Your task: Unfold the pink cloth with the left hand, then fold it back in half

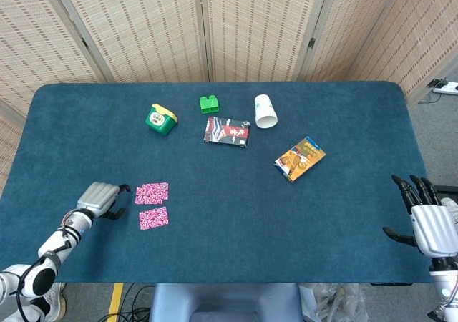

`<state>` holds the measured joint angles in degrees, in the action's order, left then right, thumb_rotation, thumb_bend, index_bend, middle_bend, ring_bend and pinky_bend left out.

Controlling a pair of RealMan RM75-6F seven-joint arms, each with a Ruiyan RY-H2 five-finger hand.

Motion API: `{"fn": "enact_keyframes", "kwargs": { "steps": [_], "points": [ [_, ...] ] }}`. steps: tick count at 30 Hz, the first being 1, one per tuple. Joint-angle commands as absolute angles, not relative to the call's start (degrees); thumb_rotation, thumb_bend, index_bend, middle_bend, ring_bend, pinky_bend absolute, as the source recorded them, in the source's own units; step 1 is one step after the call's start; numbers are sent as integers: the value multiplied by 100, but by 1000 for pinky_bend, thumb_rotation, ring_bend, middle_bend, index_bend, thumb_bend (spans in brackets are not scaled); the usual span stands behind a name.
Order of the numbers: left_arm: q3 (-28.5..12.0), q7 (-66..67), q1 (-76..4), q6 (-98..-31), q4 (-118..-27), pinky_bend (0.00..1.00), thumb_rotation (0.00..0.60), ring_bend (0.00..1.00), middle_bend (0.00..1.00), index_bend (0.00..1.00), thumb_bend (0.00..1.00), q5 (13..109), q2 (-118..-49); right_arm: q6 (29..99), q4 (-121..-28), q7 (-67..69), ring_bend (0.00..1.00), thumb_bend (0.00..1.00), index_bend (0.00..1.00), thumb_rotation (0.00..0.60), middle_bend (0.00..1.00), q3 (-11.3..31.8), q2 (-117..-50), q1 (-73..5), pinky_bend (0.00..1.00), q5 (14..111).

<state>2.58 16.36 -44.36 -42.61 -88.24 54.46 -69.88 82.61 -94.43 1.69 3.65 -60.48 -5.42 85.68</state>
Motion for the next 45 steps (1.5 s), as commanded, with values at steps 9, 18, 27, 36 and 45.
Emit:
{"fn": "enact_keyframes", "kwargs": {
  "steps": [9, 18, 27, 36, 45],
  "points": [
    [31, 1790, -4724, -4057, -8687, 1000, 492, 955, 962, 266, 480, 5443, -7632, 8302, -9371, 266, 15, 0, 46, 600, 189, 353, -6015, -470, 0, 8487],
    [121, 2071, -4842, -3966, -8568, 1000, 490, 955, 962, 264, 480, 5136, -7740, 8330, -9350, 289, 15, 0, 46, 600, 189, 341, -6019, -429, 0, 8474],
    [260, 2154, -4789, -4023, -8614, 1000, 493, 955, 962, 267, 480, 4924, -7600, 8296, -9374, 256, 15, 0, 46, 600, 189, 345, -6022, -458, 0, 8501],
    [369, 2120, -4694, -4054, -8658, 1000, 489, 955, 962, 268, 480, 4908, -7410, 8311, -9422, 205, 15, 0, 46, 600, 189, 352, -6015, -462, 0, 8517],
    [471, 2107, -4598, -4070, -8654, 1000, 491, 955, 962, 269, 481, 4890, -7219, 8318, -9448, 180, 15, 0, 46, 600, 189, 351, -6012, -464, 0, 8532]
  ]
}}
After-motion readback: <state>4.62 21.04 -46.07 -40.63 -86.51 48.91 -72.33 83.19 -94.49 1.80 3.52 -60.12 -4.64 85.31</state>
